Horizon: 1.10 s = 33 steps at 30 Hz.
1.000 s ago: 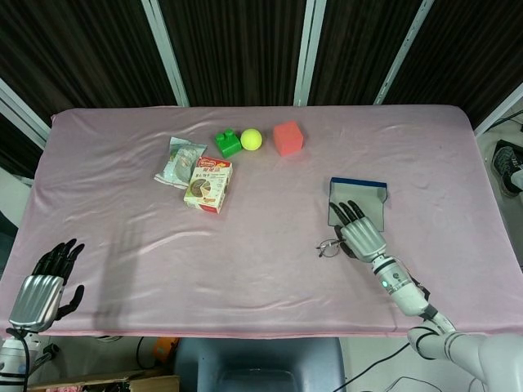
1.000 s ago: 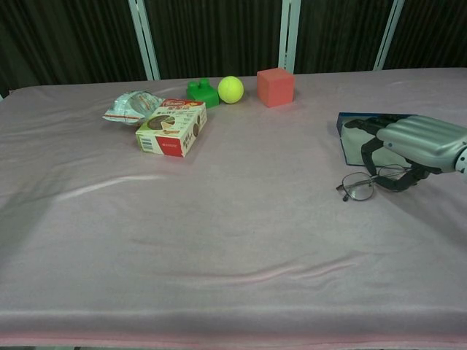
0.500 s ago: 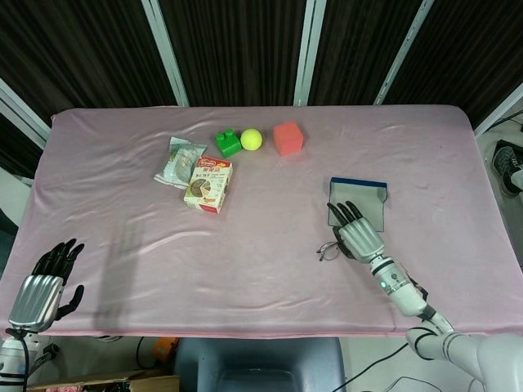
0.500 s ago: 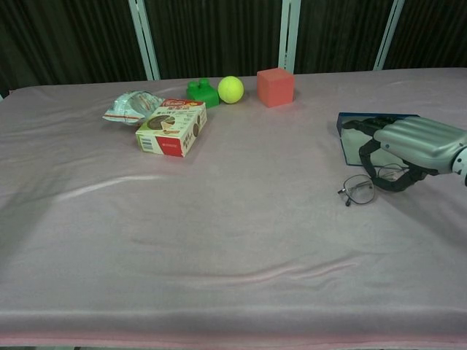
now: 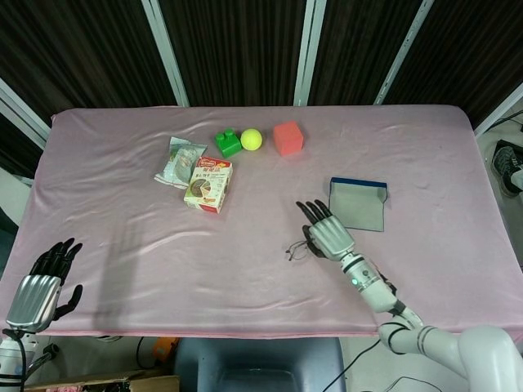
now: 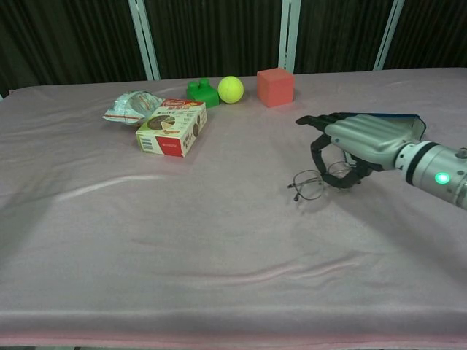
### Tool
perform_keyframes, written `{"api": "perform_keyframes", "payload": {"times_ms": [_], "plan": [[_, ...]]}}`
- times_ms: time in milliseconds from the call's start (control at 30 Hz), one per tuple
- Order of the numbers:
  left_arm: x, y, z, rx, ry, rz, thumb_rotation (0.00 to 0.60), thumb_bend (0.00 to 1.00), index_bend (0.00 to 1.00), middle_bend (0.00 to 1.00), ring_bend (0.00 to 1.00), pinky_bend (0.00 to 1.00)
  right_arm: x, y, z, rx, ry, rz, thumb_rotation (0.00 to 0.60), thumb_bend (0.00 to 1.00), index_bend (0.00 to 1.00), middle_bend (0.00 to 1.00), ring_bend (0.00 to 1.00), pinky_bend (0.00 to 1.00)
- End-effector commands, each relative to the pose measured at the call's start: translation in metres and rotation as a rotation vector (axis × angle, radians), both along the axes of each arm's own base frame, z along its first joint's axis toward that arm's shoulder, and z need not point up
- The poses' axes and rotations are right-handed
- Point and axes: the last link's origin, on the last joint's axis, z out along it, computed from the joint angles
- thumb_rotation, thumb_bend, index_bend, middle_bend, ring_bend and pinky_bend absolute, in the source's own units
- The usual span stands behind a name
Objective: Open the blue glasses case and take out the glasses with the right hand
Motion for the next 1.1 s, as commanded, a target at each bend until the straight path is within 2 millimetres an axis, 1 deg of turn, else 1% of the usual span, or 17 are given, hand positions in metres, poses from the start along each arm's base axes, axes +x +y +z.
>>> {"api": "perform_keyframes", "payload": {"times_ms": [33, 67, 200, 300, 333, 467, 567, 633, 700, 733, 800, 933, 1033, 1067, 1100], "plan": [[0.0, 0.0, 0.001, 0.0, -0.002, 0.001, 0.6, 0.42, 0.0, 0.0, 0.0, 0.14, 0.032, -0.001, -0.021, 0.024, -0.044, 0.016, 0.6, 0.55, 0.73, 0.09, 0.01, 0.0], [0.0, 0.0, 0.002, 0.002, -0.005, 0.0, 0.6, 0.42, 0.0, 0.0, 0.0, 0.14, 0.045, -0.001, -0.03, 0.03, -0.048, 0.03, 0.6, 0.55, 0.73, 0.09, 0.01, 0.0], [-0.001, 0.0, 0.003, 0.003, -0.011, -0.002, 0.6, 0.42, 0.0, 0.0, 0.0, 0.14, 0.084, -0.001, -0.057, 0.036, -0.035, 0.069, 0.6, 0.55, 0.73, 0.1, 0.01, 0.0], [-0.001, 0.0, 0.003, -0.002, -0.014, -0.002, 0.6, 0.42, 0.0, 0.0, 0.0, 0.14, 0.106, -0.003, -0.073, 0.032, -0.029, 0.078, 0.6, 0.55, 0.73, 0.1, 0.01, 0.0], [-0.002, 0.0, 0.004, -0.001, -0.017, -0.002, 0.6, 0.42, 0.0, 0.0, 0.0, 0.14, 0.118, -0.003, -0.079, 0.028, -0.033, 0.082, 0.6, 0.55, 0.73, 0.1, 0.01, 0.0], [-0.002, 0.001, 0.005, -0.001, -0.028, 0.004, 0.6, 0.42, 0.0, 0.0, 0.0, 0.14, 0.135, -0.002, -0.092, 0.03, -0.028, 0.077, 0.6, 0.55, 0.71, 0.1, 0.01, 0.0], [-0.002, 0.002, 0.003, -0.014, -0.025, 0.005, 0.6, 0.42, 0.0, 0.0, 0.0, 0.14, 0.141, -0.001, -0.096, 0.025, -0.014, 0.074, 0.6, 0.55, 0.61, 0.1, 0.01, 0.0], [-0.002, 0.002, 0.002, -0.023, -0.024, 0.006, 0.6, 0.42, 0.0, 0.0, 0.0, 0.14, 0.142, -0.001, -0.098, 0.031, -0.009, 0.064, 0.6, 0.55, 0.47, 0.1, 0.01, 0.0], [-0.002, 0.003, 0.001, -0.028, -0.021, 0.007, 0.6, 0.42, 0.0, 0.0, 0.0, 0.14, 0.142, -0.001, -0.099, 0.038, -0.001, 0.057, 0.6, 0.55, 0.38, 0.09, 0.01, 0.0], [-0.002, 0.003, 0.001, -0.029, -0.021, 0.007, 0.6, 0.42, 0.0, 0.0, 0.0, 0.14, 0.142, 0.0, -0.098, 0.04, 0.002, 0.057, 0.6, 0.55, 0.34, 0.09, 0.01, 0.0], [-0.001, 0.002, 0.001, -0.028, -0.02, 0.004, 0.6, 0.42, 0.0, 0.0, 0.0, 0.14, 0.141, 0.002, -0.094, 0.04, -0.002, 0.062, 0.6, 0.54, 0.32, 0.08, 0.01, 0.0], [0.0, 0.001, 0.002, -0.02, -0.02, -0.002, 0.6, 0.42, 0.0, 0.0, 0.0, 0.14, 0.134, 0.009, -0.073, 0.012, -0.035, 0.089, 0.6, 0.53, 0.3, 0.07, 0.01, 0.0], [0.0, 0.001, 0.002, -0.018, -0.02, -0.002, 0.6, 0.42, 0.0, 0.0, 0.0, 0.14, 0.131, 0.011, -0.065, 0.004, -0.043, 0.098, 0.6, 0.53, 0.29, 0.07, 0.01, 0.0], [0.0, 0.0, 0.003, -0.015, -0.02, -0.003, 0.6, 0.42, 0.0, 0.0, 0.0, 0.14, 0.127, 0.014, -0.058, -0.008, -0.049, 0.103, 0.6, 0.53, 0.28, 0.06, 0.01, 0.0], [0.0, 0.0, 0.004, -0.009, -0.02, -0.004, 0.6, 0.42, 0.0, 0.0, 0.0, 0.14, 0.117, 0.019, -0.044, -0.024, -0.052, 0.108, 0.6, 0.53, 0.28, 0.04, 0.0, 0.0]]}}
